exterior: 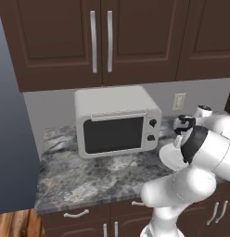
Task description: Place the fish on the counter behind the older fish on the same shelf of the fridge to maintain FIFO order. Close the fridge door when finished.
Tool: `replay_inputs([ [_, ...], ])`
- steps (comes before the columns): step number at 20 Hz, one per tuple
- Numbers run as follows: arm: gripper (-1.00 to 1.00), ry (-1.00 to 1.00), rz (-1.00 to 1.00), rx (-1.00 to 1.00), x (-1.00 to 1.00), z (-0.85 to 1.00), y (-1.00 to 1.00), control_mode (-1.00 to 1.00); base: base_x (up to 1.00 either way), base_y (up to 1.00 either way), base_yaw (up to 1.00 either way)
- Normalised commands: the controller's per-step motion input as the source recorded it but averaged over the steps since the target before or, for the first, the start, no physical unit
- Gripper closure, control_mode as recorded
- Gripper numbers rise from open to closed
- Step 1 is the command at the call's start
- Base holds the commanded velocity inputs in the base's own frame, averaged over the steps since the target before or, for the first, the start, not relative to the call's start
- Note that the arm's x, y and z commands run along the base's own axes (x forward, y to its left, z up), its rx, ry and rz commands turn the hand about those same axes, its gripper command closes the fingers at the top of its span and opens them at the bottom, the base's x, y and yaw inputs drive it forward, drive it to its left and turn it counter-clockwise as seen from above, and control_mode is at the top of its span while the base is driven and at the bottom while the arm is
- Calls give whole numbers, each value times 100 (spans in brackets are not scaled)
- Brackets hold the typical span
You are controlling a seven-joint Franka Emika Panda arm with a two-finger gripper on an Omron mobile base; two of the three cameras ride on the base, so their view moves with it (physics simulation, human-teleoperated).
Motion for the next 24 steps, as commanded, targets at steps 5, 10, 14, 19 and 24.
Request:
replay_inputs([
  [5,100,-17,0,0,-91,100,15,-100,0,0,0],
  [10,100,-14,0,0,-80,98,62,-100,0,0,0],
  [14,100,-5,0,-6,-41,79,91,-100,0,0,0],
  [19,100,0,0,-10,-21,27,70,-100,0,0,0],
  [24,100,-3,0,-1,-13,-4,2,-100,0,0,0],
])
